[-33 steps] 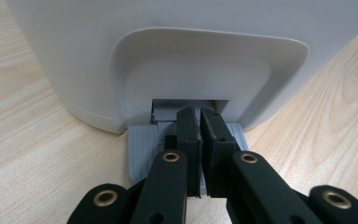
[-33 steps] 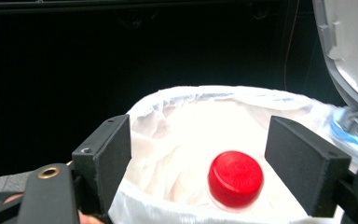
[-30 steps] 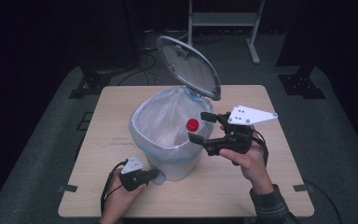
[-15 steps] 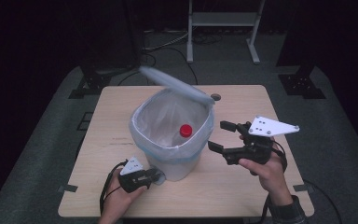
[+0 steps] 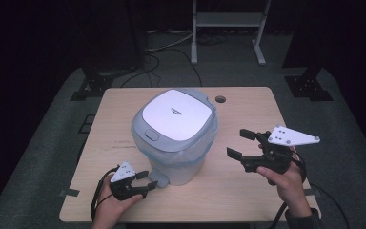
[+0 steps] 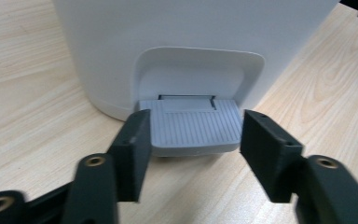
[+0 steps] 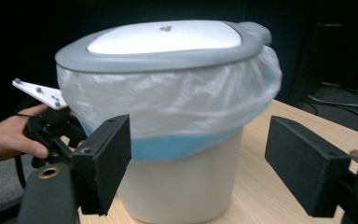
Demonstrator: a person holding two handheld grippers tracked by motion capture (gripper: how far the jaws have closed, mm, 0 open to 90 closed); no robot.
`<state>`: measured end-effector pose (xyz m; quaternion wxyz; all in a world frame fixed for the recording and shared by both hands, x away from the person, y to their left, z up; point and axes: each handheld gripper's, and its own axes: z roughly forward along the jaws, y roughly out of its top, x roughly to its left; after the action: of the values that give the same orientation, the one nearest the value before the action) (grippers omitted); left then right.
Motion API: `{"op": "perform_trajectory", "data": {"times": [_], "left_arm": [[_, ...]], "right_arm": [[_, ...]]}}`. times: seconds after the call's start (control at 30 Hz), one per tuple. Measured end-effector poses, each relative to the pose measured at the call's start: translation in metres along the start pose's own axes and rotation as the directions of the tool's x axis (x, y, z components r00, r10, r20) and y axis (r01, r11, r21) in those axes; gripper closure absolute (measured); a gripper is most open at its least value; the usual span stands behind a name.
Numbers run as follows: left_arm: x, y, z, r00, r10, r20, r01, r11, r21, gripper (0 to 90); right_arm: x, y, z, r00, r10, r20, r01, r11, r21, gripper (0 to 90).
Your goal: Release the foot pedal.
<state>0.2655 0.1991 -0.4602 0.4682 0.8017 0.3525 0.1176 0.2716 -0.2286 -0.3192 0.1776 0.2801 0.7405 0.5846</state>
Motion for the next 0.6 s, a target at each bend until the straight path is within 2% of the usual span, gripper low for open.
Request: {"op": "perform_trajectory", "data": {"times": [0.17,0.27,0.33,0.6], "left_arm": [[0.002,-0.003,-0.004,1.0,0.008,-0.001,-0.008,1.0,0.003,32.0],[0.004,-0.005,-0.009,0.9998,0.009,-0.018,-0.009,0.9999,0.011,29.9],[0.006,-0.007,-0.012,0.9998,-0.002,-0.021,0.002,0.9999,0.016,29.0],[0.018,-0.018,-0.025,0.9977,-0.018,-0.065,0.021,0.999,0.04,27.6]], "right_arm": [[-0.007,-0.008,-0.004,0.9992,-0.005,0.039,0.004,0.9999,0.016,20.8],[-0.01,-0.015,-0.004,0.9977,-0.007,0.068,0.005,0.9995,0.032,20.8],[-0.012,-0.02,-0.004,0.9963,-0.009,0.086,0.006,0.9989,0.046,20.8],[-0.023,-0.05,-0.005,0.9899,0.012,0.141,-0.029,0.9925,0.118,20.8]]}}
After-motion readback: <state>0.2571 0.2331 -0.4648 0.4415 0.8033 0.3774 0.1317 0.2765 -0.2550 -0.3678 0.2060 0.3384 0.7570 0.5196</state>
